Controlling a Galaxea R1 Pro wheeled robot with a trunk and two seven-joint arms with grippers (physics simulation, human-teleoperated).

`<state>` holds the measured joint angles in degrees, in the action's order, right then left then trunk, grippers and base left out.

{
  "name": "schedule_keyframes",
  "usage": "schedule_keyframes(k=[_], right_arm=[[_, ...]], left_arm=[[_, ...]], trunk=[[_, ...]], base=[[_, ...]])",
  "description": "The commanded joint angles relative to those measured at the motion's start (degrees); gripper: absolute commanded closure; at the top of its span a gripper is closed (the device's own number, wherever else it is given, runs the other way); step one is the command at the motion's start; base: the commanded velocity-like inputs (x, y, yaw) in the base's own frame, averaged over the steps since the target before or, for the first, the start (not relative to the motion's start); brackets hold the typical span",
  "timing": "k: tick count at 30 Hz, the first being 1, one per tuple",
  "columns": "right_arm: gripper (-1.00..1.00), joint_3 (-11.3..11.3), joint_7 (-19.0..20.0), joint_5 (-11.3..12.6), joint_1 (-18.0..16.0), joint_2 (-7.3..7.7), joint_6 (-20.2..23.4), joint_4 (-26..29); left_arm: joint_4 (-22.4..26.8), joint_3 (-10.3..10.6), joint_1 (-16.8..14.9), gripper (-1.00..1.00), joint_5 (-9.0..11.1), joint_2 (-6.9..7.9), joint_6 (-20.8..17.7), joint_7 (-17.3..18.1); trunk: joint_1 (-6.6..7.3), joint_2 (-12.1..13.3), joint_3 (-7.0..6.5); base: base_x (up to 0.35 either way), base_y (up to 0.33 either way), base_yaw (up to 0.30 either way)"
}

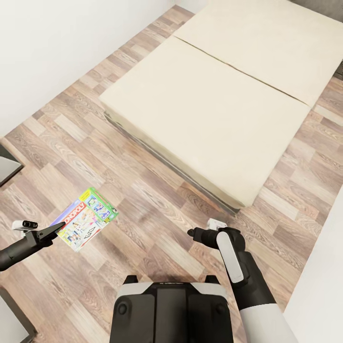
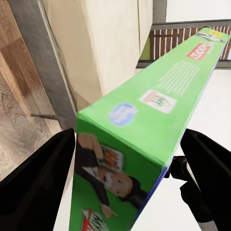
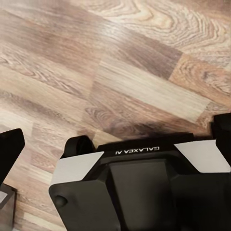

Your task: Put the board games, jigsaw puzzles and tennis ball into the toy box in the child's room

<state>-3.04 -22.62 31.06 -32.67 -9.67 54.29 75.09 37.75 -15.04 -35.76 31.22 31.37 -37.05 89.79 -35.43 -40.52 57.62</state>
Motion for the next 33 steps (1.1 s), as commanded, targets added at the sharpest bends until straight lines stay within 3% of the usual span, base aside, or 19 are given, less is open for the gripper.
schedule_keyframes(k=[1, 33], right_arm=[[-1.00, 0.0, -0.6, 0.6, 0.0, 0.00, 0.1, 0.1], [-1.00, 0.0, -0.6, 0.6, 0.0, -0.03, -0.2, 0.1]], left_arm=[[0.0, 0.0, 0.0, 1.00, 0.0, 0.01, -0.6, 0.2], [0.0, 0.0, 0.0, 1.00, -0.2, -0.16, -0.6, 0.2]], trunk=[[-0.02, 0.0, -0.06], [-0.02, 0.0, -3.10]], base=[[0.000, 0.000, 0.000], [-0.008, 0.028, 0.000]])
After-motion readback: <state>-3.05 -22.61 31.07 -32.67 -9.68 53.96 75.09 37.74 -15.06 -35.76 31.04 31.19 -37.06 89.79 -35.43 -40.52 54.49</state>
